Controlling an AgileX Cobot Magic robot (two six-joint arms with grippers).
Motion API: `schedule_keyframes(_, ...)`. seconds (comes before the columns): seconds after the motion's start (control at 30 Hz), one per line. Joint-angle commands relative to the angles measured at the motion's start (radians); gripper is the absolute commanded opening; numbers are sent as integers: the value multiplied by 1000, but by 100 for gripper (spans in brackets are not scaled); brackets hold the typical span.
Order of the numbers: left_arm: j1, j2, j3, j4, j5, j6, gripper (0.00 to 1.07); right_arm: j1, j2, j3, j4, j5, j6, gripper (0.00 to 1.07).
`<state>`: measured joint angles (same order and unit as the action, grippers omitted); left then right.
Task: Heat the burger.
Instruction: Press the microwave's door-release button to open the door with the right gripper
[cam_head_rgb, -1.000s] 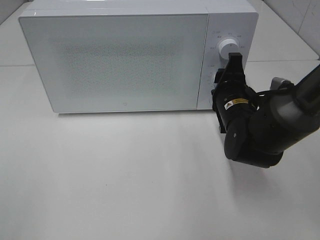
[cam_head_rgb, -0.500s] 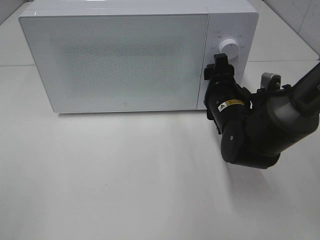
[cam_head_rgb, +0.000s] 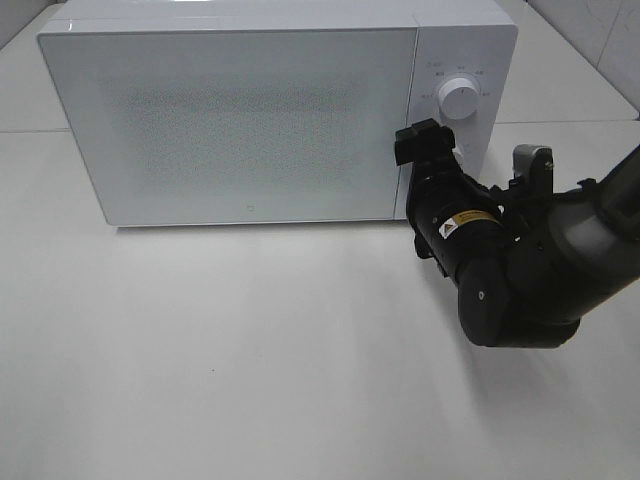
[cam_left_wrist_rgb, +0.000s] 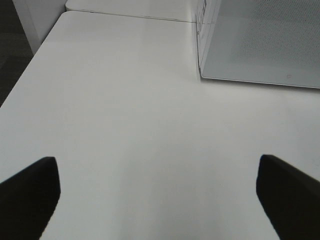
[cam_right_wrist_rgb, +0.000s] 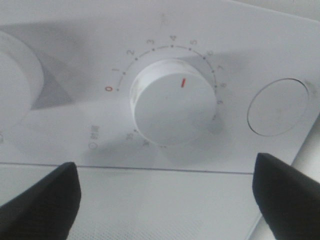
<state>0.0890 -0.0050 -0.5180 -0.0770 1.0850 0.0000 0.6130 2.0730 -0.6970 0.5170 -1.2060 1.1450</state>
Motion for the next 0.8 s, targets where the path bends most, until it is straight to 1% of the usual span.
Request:
schedule_keyframes(0.03,3,-15,1,-2,-15,-5,101,-5,-32,18,-20,-219,-15,81)
schedule_keyframes(0.1,3,-15,1,-2,-15,-5,101,-5,-39,27,-20,-220,-17,81)
schedule_keyframes(0.17,3,-15,1,-2,-15,-5,101,-5,-64,68,-20,-223,-18,80)
schedule_keyframes(0.27,3,-15,1,-2,-15,-5,101,-5,-69,76,-22,-224,-18,80)
schedule_keyframes(0.3,3,-15,1,-2,-15,-5,101,-5,-85,101,-29,-229,-18,79)
schedule_keyframes(0.37,3,-15,1,-2,-15,-5,101,-5,-93,112,-32,-228,-19,79)
schedule_keyframes(0.43,3,-15,1,-2,-15,-5,101,-5,-141,162,-53,-229,-63,77)
schedule_keyframes(0.53,3,-15,1,-2,-15,-5,101,-5,-157,173,-57,-229,-78,76)
schedule_keyframes(0.6,3,-15,1,-2,-15,-5,101,-5,-227,211,-74,-225,-177,76)
schedule_keyframes(0.7,3,-15,1,-2,-15,-5,101,-5,-242,214,-76,-221,-197,76)
schedule_keyframes(0.73,3,-15,1,-2,-15,-5,101,-5,-283,227,-78,-213,-247,76)
schedule_keyframes(0.8,3,-15,1,-2,-15,-5,101,-5,-303,231,-78,-208,-280,76)
